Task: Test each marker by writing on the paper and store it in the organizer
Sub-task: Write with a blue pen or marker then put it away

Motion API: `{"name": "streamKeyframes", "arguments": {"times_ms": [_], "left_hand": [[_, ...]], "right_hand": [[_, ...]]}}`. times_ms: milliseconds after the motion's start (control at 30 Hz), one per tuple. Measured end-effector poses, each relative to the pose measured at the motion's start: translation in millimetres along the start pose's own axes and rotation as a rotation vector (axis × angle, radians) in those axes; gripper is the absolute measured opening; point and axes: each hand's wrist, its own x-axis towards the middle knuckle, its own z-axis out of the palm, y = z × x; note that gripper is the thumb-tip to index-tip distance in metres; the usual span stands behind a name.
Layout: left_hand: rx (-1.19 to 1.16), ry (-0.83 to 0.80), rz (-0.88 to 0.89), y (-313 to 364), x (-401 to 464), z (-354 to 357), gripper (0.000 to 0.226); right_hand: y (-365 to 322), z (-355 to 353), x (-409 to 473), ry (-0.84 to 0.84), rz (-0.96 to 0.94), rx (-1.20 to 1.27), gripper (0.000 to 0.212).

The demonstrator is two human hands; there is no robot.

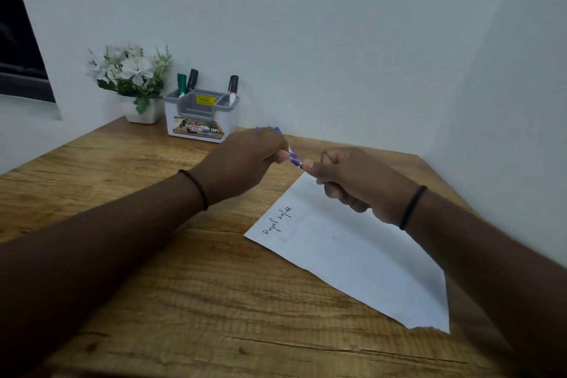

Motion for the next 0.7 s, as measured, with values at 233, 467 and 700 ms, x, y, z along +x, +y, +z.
{"name": "streamKeyframes", "arguments": {"times_ms": [233,467,700], "left_hand": [[-0.028,-0.068,-0.206,9,-8,11,0.025],[0.177,-0.337,-0.35,23,-11,37,0.022],[0.262,-0.384,-0.297,32,-12,37,0.021]], "right_hand": [[14,-11,-28,-0.042,-0.105,0.282,0.022],[34,0,-55,-0.355,-0.161,0.541,0.027],[34,27,-48,-0.257,-0.079,0.364,0.045]]}}
